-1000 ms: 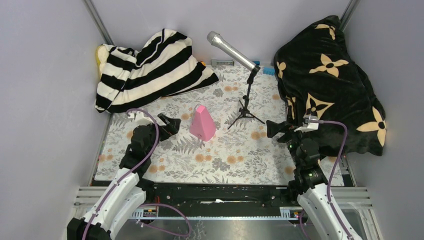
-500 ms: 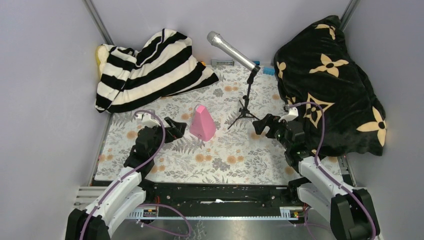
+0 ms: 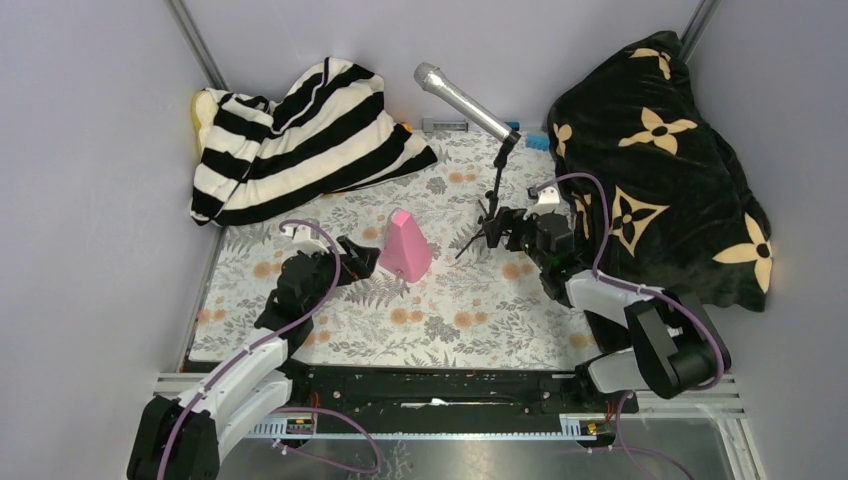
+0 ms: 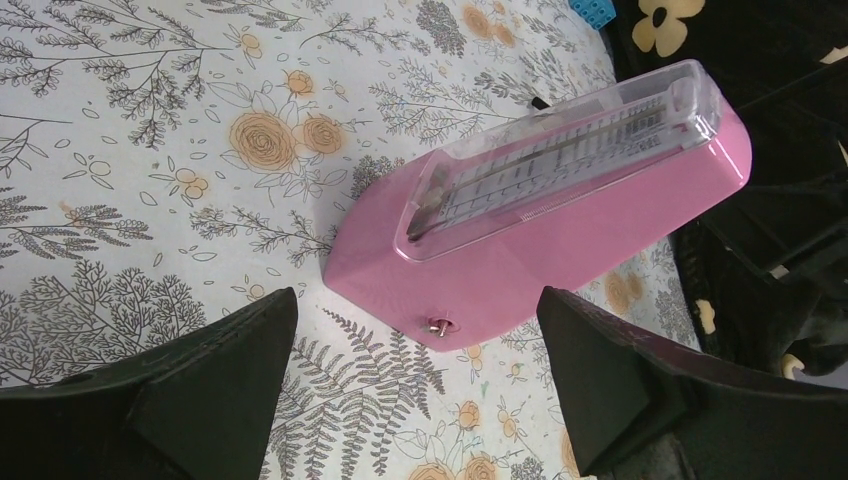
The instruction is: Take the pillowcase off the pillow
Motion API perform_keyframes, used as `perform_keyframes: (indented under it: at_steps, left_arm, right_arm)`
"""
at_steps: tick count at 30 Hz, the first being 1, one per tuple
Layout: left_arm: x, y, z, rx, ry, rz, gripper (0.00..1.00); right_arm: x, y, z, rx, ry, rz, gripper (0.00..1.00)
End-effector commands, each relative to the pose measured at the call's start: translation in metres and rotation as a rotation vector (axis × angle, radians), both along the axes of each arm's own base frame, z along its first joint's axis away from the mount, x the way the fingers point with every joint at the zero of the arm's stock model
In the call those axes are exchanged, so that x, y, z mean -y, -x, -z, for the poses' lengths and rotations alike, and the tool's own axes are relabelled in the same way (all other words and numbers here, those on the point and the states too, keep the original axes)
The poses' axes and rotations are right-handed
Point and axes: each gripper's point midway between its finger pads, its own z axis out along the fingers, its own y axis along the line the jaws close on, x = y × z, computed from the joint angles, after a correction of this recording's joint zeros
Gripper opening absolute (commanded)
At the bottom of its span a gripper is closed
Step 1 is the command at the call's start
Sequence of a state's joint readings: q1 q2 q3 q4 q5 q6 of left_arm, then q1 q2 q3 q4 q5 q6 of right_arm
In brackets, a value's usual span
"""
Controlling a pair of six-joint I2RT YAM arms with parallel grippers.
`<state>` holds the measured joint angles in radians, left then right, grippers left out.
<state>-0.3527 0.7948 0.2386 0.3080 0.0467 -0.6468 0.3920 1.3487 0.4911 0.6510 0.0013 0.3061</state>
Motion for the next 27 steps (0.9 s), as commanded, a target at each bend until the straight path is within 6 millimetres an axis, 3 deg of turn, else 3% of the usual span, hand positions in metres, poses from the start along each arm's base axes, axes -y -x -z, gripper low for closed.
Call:
perform_keyframes:
  at_steps: [1, 5, 9, 13, 17, 21, 27]
  left_arm:
    - [0.002, -0.003, -0.017, 0.085, 0.001, 0.014, 0.99]
    - [0.001, -0.002, -0.018, 0.097, -0.009, 0.01, 0.99]
    - [0.003, -0.002, -0.017, 0.099, -0.013, 0.02, 0.99]
    - [0.007, 0.0, -0.017, 0.102, -0.007, 0.041, 0.99]
    - [0.007, 0.002, -0.016, 0.099, -0.007, 0.04, 0.99]
    - [0.007, 0.003, -0.016, 0.098, -0.006, 0.036, 0.99]
    - [0.008, 0.002, -0.013, 0.089, -0.008, 0.037, 0.99]
  right_arm:
    - [-0.008, -0.031, -0.026, 0.146, 0.023, -0.002, 0.93]
    - [-0.019, -0.049, -0.02, 0.139, 0.034, -0.023, 0.83]
    - [-0.024, -0.063, -0.012, 0.147, 0.03, -0.023, 0.59]
    - [-0.029, -0.076, -0.002, 0.131, 0.041, -0.02, 0.46]
    - [-0.023, -0.085, 0.003, 0.152, 0.063, 0.02, 0.17]
    - [-0.019, -0.101, 0.001, 0.188, 0.113, 0.047, 0.1]
    - [-0.023, -0.135, 0.002, 0.252, 0.192, 0.062, 0.1]
